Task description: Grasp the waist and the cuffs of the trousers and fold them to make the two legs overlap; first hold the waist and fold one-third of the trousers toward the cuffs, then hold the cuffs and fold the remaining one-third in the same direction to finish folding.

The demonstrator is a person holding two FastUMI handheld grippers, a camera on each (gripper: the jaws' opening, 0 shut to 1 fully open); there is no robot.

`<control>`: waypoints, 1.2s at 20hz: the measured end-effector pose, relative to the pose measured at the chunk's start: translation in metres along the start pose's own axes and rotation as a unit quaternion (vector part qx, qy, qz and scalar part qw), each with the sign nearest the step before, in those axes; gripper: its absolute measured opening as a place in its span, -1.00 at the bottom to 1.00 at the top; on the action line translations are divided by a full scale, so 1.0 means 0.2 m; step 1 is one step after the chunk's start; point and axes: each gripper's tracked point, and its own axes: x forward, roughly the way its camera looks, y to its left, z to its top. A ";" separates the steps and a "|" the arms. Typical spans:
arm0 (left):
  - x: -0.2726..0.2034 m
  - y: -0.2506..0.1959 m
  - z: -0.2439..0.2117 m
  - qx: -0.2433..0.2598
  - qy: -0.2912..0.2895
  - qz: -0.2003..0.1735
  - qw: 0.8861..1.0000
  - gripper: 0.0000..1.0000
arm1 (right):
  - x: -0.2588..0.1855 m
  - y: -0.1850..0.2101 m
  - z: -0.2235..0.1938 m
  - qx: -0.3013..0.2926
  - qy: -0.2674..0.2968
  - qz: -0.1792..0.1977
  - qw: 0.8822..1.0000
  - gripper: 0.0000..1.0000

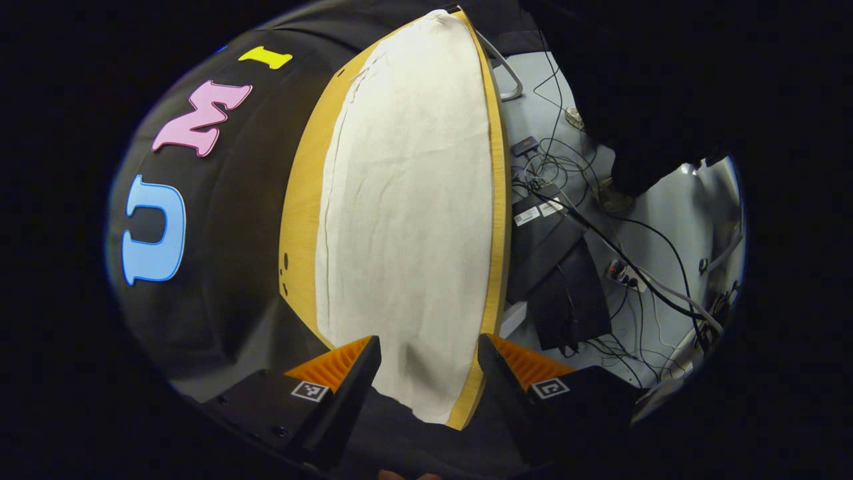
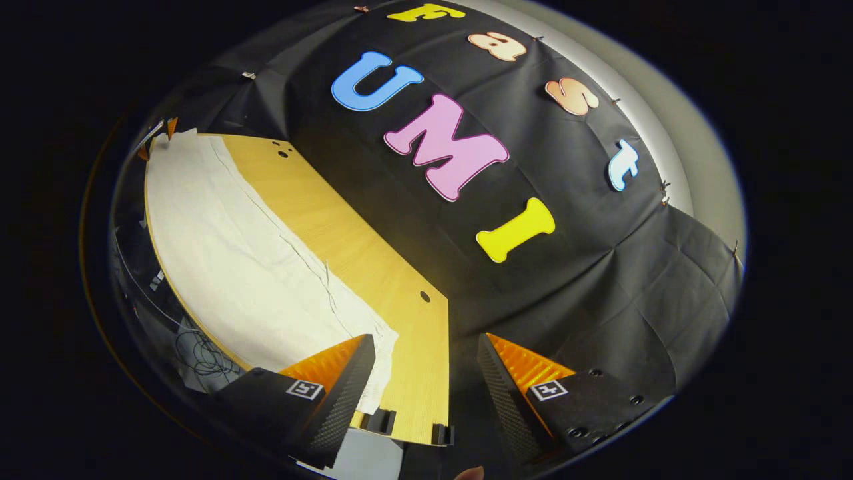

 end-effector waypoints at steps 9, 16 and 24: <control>0.15 0.09 -0.02 0.012 0.035 -0.019 0.999 0.73 | 0.06 0.08 -0.06 -0.035 0.004 0.026 0.999 0.93; 0.26 0.12 -0.05 -0.009 0.070 -0.030 0.997 -0.77 | 0.11 0.25 -0.27 -0.138 0.016 0.087 0.986 0.91; 0.26 0.11 -0.05 -0.041 0.076 -0.080 0.993 -0.83 | 0.17 0.57 -0.69 -0.256 0.045 0.196 0.946 0.89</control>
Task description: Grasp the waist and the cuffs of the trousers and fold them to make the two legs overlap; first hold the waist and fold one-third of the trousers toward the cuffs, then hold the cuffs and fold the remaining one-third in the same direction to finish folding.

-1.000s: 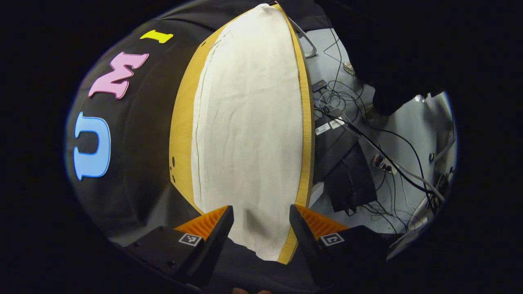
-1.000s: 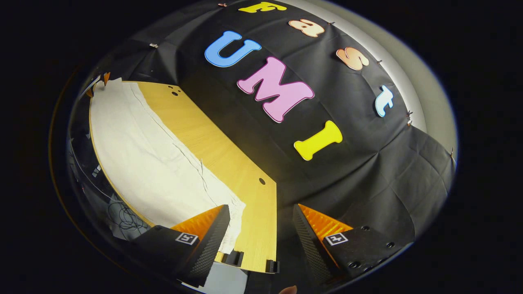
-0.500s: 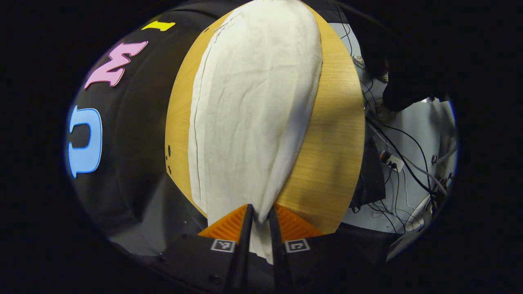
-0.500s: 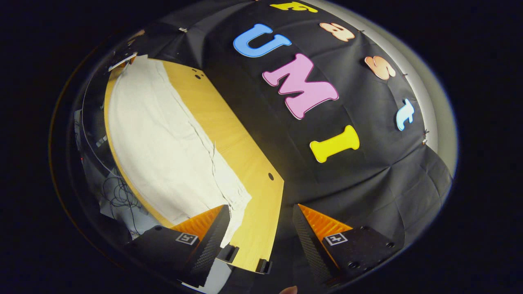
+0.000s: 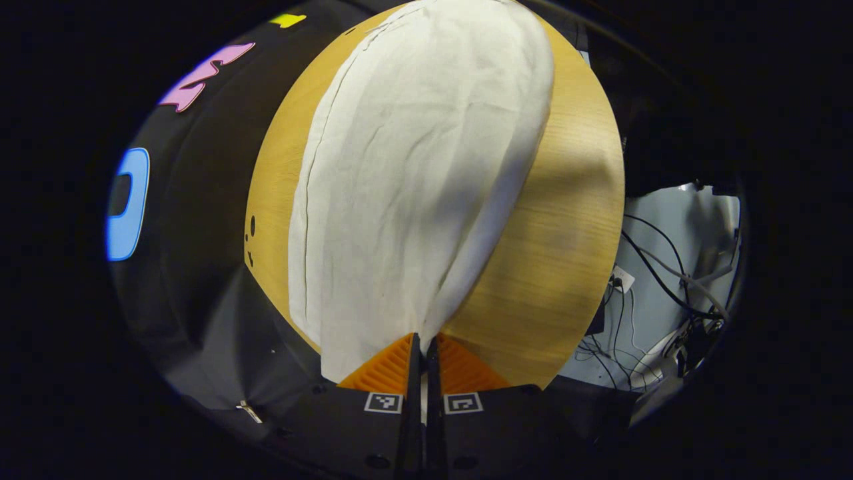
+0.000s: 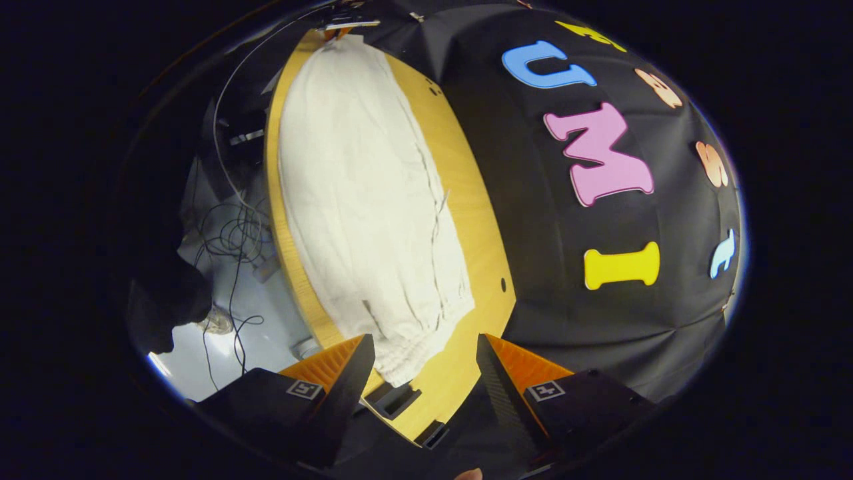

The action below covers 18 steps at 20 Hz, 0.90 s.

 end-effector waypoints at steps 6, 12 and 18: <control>0.01 0.00 0.00 0.006 -0.004 0.017 1.000 -0.83 | 0.16 0.15 -0.15 -0.043 0.036 0.052 0.997 0.89; 0.01 0.00 0.00 0.007 -0.004 0.016 1.000 -0.83 | 0.32 0.13 -0.13 -0.072 0.038 0.065 0.995 0.73; 0.00 0.00 0.00 0.010 -0.004 0.014 1.000 -0.83 | 0.50 0.08 -0.13 -0.061 0.042 0.070 0.995 0.55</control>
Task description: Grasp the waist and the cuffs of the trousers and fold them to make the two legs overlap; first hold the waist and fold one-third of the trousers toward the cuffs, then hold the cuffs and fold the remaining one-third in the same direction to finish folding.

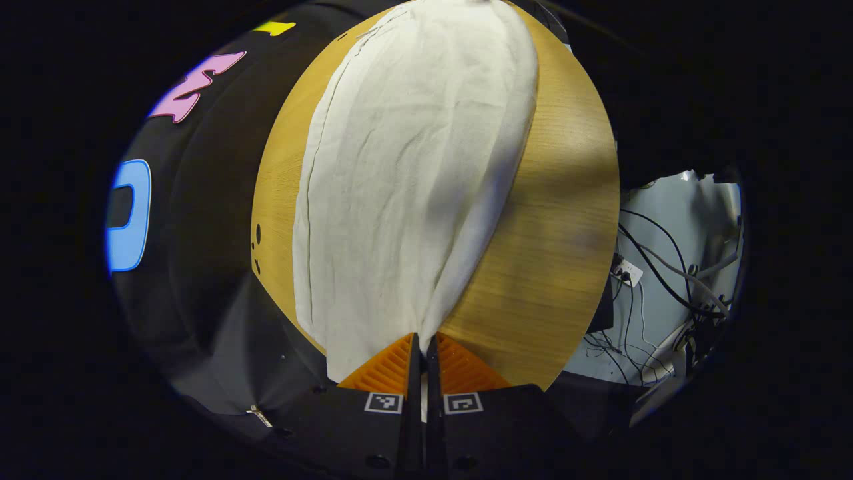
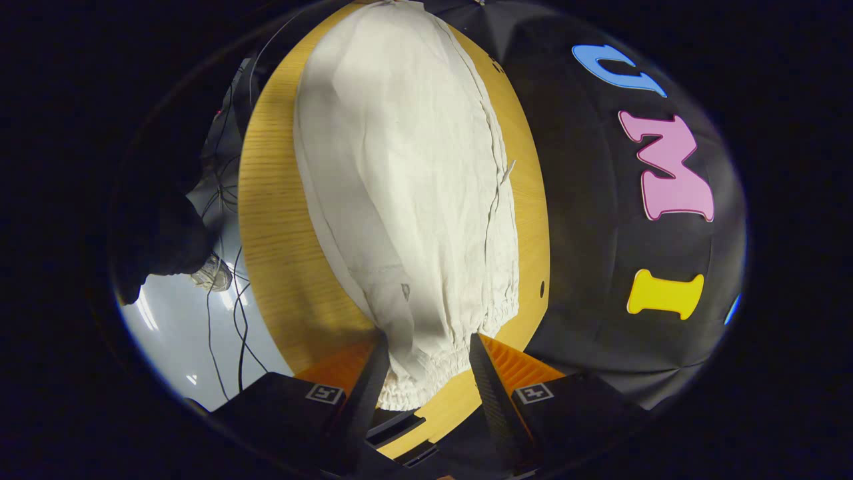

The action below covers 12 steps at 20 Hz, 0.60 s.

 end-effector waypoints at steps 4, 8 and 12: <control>0.00 0.00 0.01 -0.018 -0.001 -0.008 1.000 -0.84 | -0.02 0.12 -0.02 0.012 0.013 0.065 0.998 -0.83; 0.00 0.00 0.01 -0.027 -0.004 -0.008 1.000 -0.89 | -0.06 0.09 -0.01 -0.003 0.006 0.074 0.997 -0.85; -0.04 -0.03 0.01 -0.035 -0.011 -0.012 0.999 -0.89 | -0.24 0.01 0.00 0.023 -0.010 0.042 0.999 -0.85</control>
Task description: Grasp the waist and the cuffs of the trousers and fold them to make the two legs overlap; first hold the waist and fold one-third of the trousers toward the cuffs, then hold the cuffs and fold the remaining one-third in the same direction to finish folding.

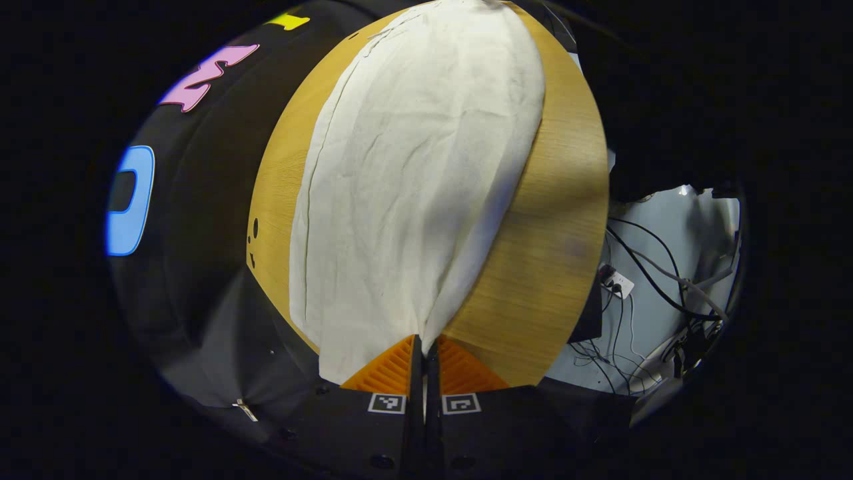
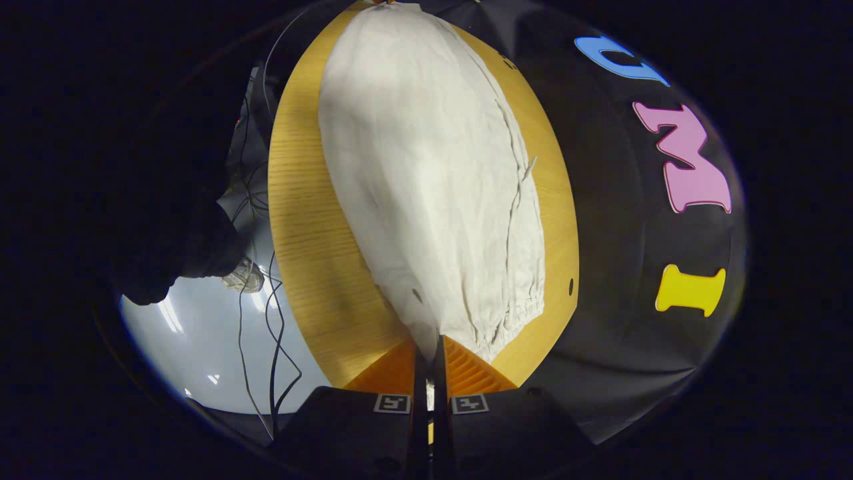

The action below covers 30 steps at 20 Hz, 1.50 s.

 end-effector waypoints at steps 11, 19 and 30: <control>-0.17 0.41 0.09 -0.170 -0.038 0.024 0.984 -0.89 | -0.20 -0.62 0.16 0.107 -0.033 -0.103 0.988 -0.86; -0.08 0.82 0.15 -0.207 -0.039 0.053 0.976 -0.89 | -0.02 -0.99 0.22 0.124 -0.034 -0.141 0.982 -0.86; 0.24 0.85 0.15 -0.203 0.015 -0.010 0.979 -0.89 | 0.41 -1.07 0.28 0.096 -0.021 -0.092 0.991 -0.86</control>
